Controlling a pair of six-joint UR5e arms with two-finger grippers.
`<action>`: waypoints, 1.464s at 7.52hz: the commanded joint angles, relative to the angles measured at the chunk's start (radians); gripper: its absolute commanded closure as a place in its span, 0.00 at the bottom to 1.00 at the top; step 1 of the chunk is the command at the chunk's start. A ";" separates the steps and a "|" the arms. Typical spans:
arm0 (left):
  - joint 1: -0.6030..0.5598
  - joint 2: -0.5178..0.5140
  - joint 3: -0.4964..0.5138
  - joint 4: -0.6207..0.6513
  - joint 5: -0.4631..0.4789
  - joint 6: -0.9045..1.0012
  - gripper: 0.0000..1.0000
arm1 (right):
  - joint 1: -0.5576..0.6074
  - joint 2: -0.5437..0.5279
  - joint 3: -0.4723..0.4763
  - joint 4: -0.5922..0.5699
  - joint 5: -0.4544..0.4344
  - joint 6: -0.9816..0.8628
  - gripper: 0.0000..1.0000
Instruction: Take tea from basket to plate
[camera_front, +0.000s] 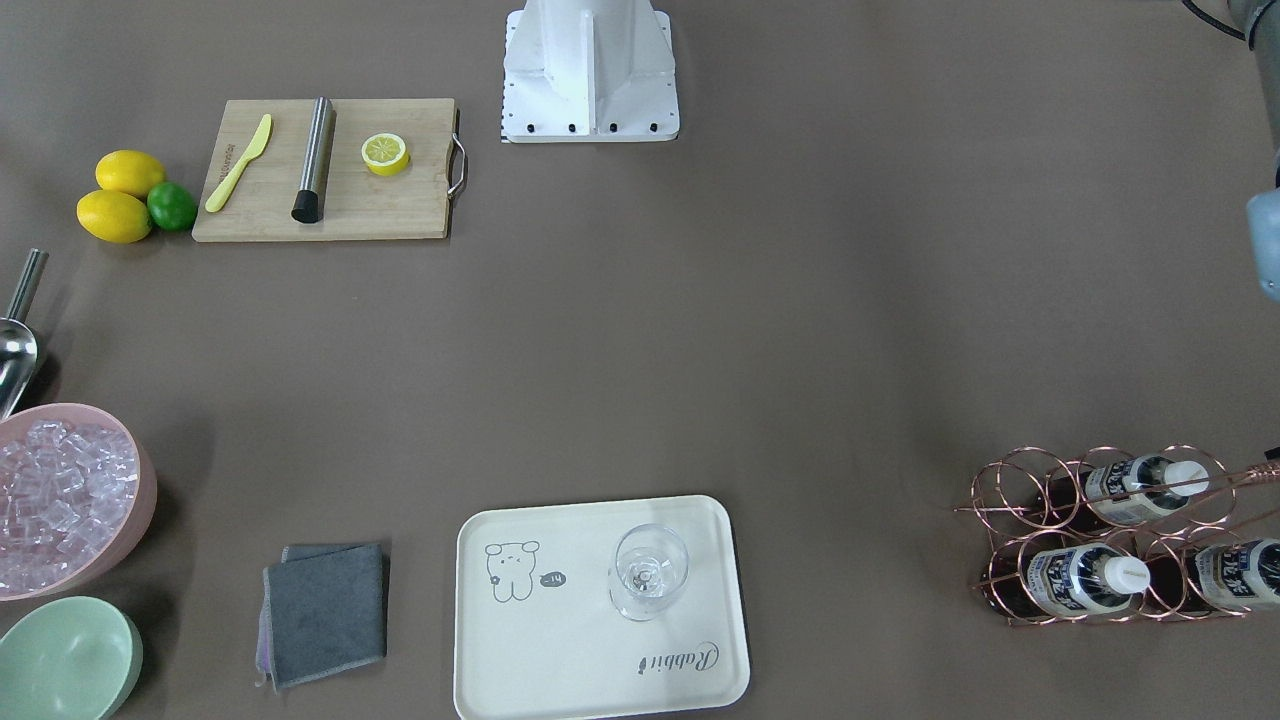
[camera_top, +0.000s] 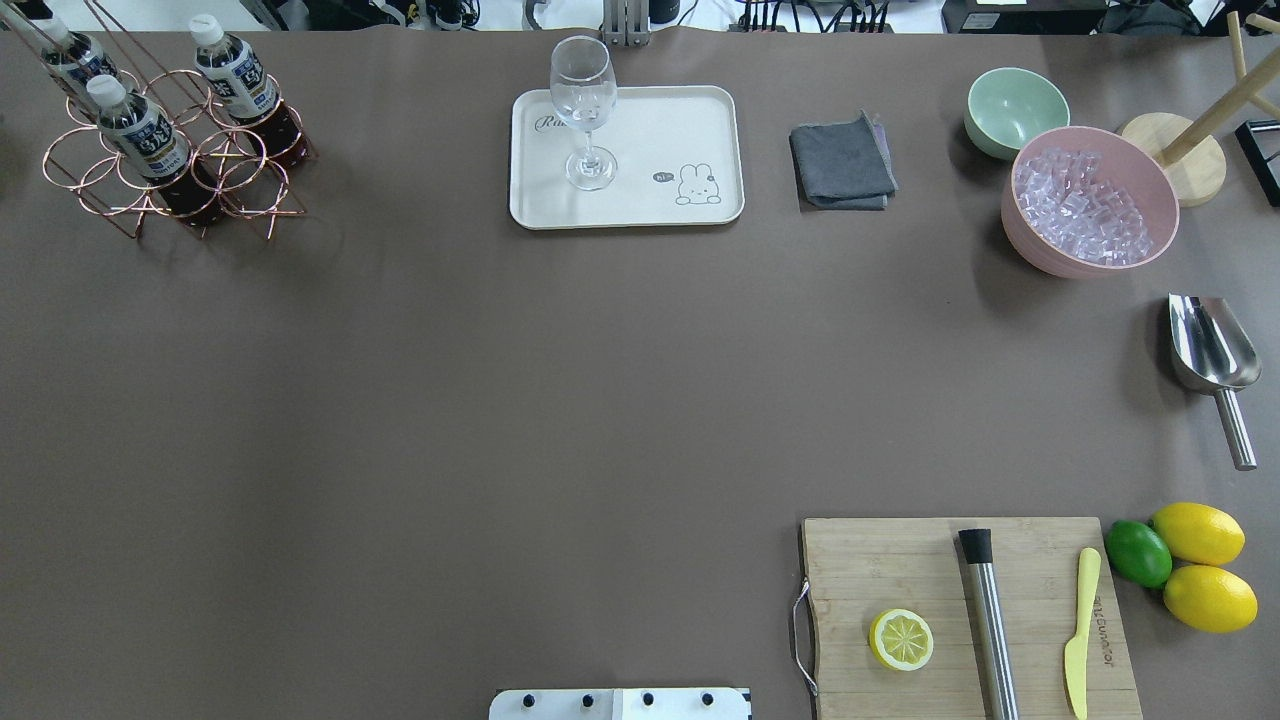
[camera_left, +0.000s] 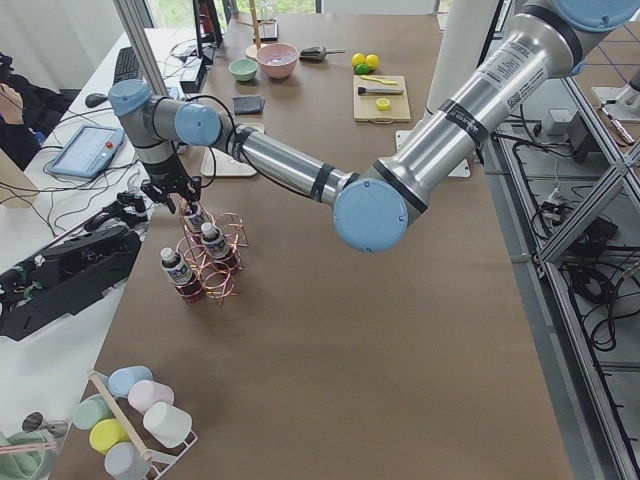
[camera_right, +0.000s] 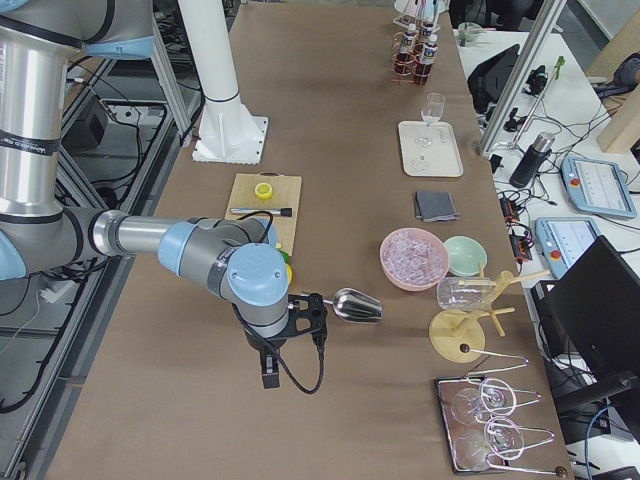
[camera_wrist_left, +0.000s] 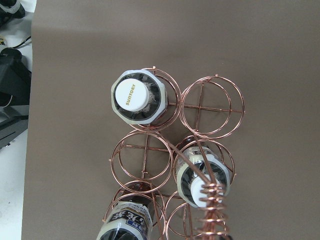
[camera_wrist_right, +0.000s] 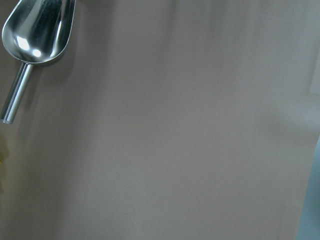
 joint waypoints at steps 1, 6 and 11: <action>-0.025 0.005 -0.009 0.002 -0.044 0.002 1.00 | 0.000 0.000 0.000 0.000 0.000 0.000 0.00; -0.046 0.043 -0.170 0.066 -0.055 0.026 1.00 | 0.003 0.000 0.000 -0.003 0.000 -0.002 0.00; 0.070 0.052 -0.642 0.297 -0.079 -0.304 1.00 | 0.003 -0.002 0.003 -0.006 0.000 -0.002 0.00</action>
